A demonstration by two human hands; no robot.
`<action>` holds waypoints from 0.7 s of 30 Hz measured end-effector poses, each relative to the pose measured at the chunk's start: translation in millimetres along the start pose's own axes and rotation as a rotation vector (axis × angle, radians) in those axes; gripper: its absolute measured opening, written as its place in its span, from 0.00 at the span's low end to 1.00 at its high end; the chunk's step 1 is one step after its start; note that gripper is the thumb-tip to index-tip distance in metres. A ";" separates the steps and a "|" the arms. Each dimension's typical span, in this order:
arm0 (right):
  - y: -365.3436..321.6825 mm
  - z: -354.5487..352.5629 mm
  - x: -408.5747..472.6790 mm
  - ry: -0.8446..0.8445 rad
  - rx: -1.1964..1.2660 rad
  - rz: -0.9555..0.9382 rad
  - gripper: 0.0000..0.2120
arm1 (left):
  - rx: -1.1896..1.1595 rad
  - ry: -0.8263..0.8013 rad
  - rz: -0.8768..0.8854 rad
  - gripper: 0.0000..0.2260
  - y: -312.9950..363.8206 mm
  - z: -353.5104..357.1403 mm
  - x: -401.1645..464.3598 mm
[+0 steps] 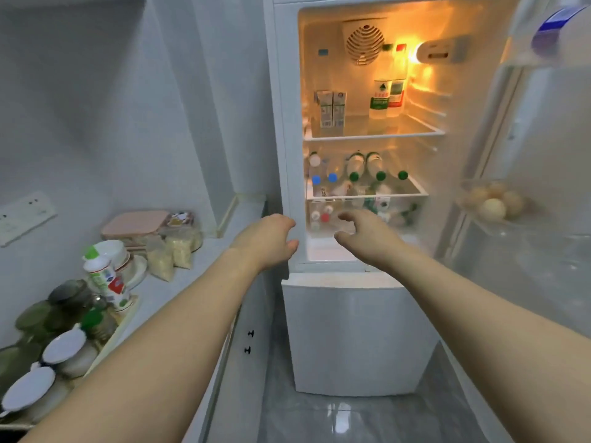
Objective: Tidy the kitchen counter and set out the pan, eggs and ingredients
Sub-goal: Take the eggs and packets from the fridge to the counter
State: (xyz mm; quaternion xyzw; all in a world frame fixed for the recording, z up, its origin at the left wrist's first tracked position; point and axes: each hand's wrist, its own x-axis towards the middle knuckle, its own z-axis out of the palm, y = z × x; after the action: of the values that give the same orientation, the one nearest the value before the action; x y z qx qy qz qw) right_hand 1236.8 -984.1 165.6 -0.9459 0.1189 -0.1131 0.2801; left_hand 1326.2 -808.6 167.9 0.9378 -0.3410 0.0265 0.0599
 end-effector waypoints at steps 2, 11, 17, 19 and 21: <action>4.5 -8.3 16.1 0.066 0.057 0.037 0.18 | -0.023 -0.017 0.050 0.19 1.8 0.6 25.4; 53.7 -79.8 78.9 0.314 -0.112 0.253 0.20 | -0.192 0.003 0.372 0.13 42.7 -19.4 161.4; 88.4 -122.6 81.1 0.377 -0.166 0.416 0.23 | -0.328 -0.015 0.547 0.14 105.1 -15.7 203.6; 99.9 -138.6 77.0 0.386 -0.102 0.488 0.22 | -0.383 -0.062 0.556 0.14 125.3 -13.0 220.9; 106.7 -151.4 71.6 0.394 -0.048 0.542 0.18 | -0.463 -0.092 0.533 0.16 140.1 -11.6 235.2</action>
State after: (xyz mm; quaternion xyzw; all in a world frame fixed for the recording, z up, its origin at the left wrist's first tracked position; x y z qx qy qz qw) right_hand 1244.7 -1167.8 240.5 -0.8462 0.4204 -0.2123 0.2493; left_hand 1416.3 -1063.2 213.9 0.7777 -0.5729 -0.0789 0.2465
